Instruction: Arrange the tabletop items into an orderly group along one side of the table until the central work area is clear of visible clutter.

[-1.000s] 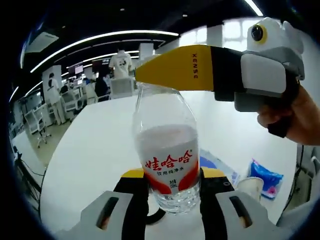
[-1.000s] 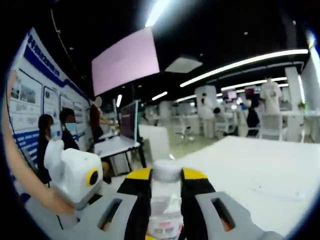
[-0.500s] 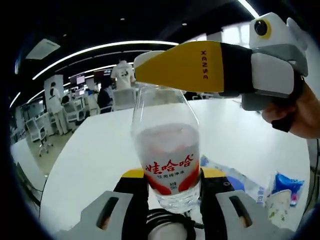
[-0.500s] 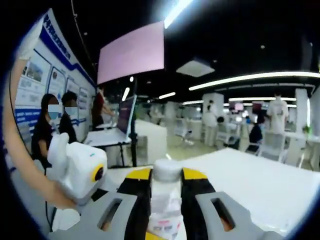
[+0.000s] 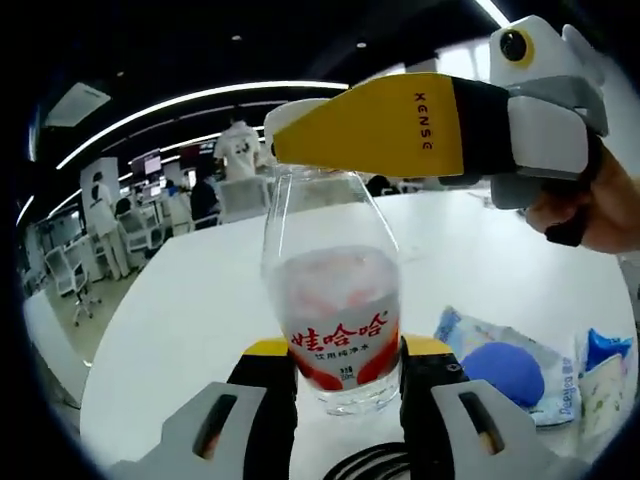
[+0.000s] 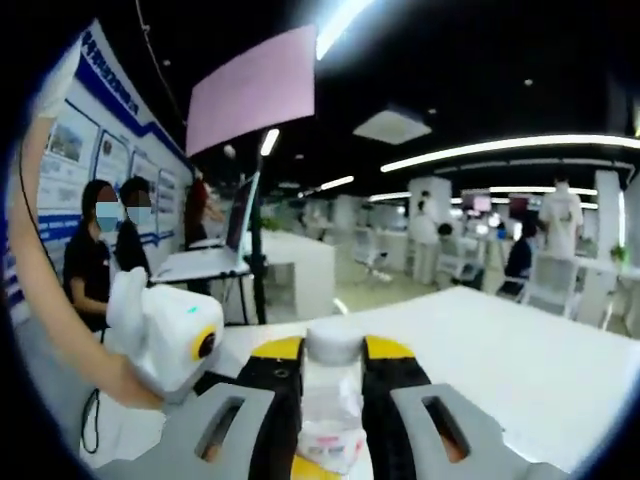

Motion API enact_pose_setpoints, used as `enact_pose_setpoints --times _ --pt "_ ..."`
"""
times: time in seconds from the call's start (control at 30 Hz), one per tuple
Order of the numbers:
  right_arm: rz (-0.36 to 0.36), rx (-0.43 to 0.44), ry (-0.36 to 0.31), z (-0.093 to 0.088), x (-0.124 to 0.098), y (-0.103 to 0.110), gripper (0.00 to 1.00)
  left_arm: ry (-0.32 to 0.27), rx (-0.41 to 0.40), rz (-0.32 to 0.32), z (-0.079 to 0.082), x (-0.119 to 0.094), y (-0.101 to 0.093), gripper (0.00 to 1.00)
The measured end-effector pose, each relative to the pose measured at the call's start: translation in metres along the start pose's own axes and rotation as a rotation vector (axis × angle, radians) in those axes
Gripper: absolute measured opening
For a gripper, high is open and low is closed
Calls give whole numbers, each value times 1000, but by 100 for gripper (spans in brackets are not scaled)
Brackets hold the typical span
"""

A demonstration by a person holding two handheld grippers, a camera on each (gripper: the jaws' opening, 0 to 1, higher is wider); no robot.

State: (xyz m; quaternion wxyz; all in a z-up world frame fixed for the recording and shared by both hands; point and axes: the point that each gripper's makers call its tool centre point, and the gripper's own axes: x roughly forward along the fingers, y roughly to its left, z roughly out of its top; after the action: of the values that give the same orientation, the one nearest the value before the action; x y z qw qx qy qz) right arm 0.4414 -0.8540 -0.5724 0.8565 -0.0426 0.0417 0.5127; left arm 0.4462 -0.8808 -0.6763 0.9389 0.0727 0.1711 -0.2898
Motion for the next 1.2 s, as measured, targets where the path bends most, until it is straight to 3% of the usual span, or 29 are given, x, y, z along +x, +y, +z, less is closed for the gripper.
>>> enact_pose_setpoints --times 0.17,0.33,0.43,0.57,0.6,0.63,0.8,1.0,1.2 --pt "28 -31 18 -8 5 3 17 10 2 -5 -7 5 6 36" --pt "26 -8 19 -16 9 -5 17 20 -17 -10 -12 12 6 36" --pt "38 -13 32 -25 10 -5 17 47 13 33 -14 14 8 36" --pt "59 -6 39 -34 11 -6 17 61 -17 70 -28 18 10 36" --pt "74 -11 10 -30 12 -5 17 54 -27 85 -24 16 10 36" --pt "70 -4 23 -33 11 -6 17 61 -29 91 -23 15 9 36" --pt "82 3 0 -31 11 -6 17 47 -51 137 -25 17 12 36" --pt "102 -22 7 -31 9 -2 17 18 -46 150 -27 14 9 36" --pt "112 -43 -28 -31 5 3 18 -17 -37 159 -25 9 3 36"
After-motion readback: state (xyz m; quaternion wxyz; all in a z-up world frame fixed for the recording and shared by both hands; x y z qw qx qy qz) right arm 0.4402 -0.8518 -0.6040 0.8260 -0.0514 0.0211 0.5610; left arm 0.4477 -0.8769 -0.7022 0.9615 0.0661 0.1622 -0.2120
